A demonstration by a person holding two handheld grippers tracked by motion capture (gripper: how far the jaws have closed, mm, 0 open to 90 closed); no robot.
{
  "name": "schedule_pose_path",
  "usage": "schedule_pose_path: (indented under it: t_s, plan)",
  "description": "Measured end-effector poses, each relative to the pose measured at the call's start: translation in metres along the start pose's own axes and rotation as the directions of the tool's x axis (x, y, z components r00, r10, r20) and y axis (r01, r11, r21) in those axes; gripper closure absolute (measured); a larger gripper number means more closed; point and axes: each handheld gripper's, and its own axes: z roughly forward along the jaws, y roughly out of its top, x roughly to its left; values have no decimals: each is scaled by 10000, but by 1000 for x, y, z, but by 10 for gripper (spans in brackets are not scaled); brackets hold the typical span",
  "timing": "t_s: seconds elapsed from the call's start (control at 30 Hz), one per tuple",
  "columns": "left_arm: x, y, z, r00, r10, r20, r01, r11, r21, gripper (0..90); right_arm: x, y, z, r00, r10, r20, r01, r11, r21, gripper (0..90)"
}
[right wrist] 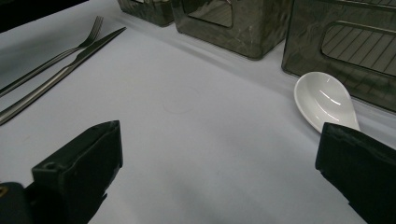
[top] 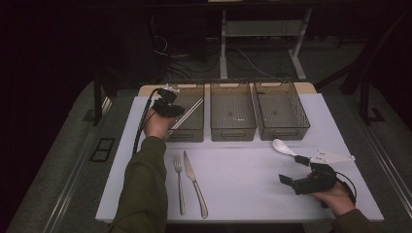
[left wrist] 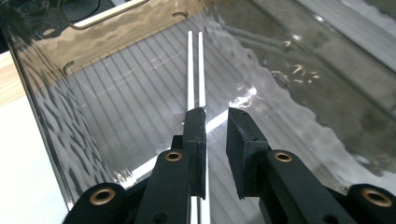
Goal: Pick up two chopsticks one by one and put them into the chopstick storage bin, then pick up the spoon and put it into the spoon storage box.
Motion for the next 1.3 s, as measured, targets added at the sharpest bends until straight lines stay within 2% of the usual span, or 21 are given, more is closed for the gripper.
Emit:
schedule_pose_path:
  t_s: [0.2,0.4,0.43,0.53,0.63,0.7,0.87,1.0,1.1,1.3]
  plan:
    - [-1,3,-14,9977,-12,671,33,9995,-320,673,0,0,1,10000,-15,20,15,10000,-1,8]
    - [-9,7,-34,9922,108,1242,17,9950,-1004,548,0,0,1,10000,-7,46,7,10000,4,8]
    - [-12,7,-37,9906,171,1359,-24,9942,-1076,534,0,0,1,10000,-6,26,6,10000,29,8]
    - [-20,7,-47,9802,396,1938,-153,9920,-1253,468,-1,1,2,9999,-101,46,101,9999,36,8]
    - [-30,3,-56,9714,725,2262,-369,9868,-1579,432,0,0,3,9999,-113,38,113,9999,100,7]
    - [-37,-1,-60,9666,799,2437,-376,9842,-1732,413,0,0,3,9999,-112,4,111,9999,89,7]
    - [-52,-16,-70,9579,1214,2601,-692,9771,-2013,373,0,0,2,10000,-85,6,85,9999,74,8]
    - [-62,-31,-76,9558,1270,2651,-682,9731,-2202,347,0,1,2,10000,-43,-8,43,10000,74,8]
    - [-68,-42,-80,9510,1413,2751,-777,9702,-2296,321,0,1,3,10000,-54,-38,54,9999,115,8]
    - [-78,-63,-87,9506,1528,2701,-845,9649,-2487,245,1,1,2,10000,-38,-68,38,10000,56,7]
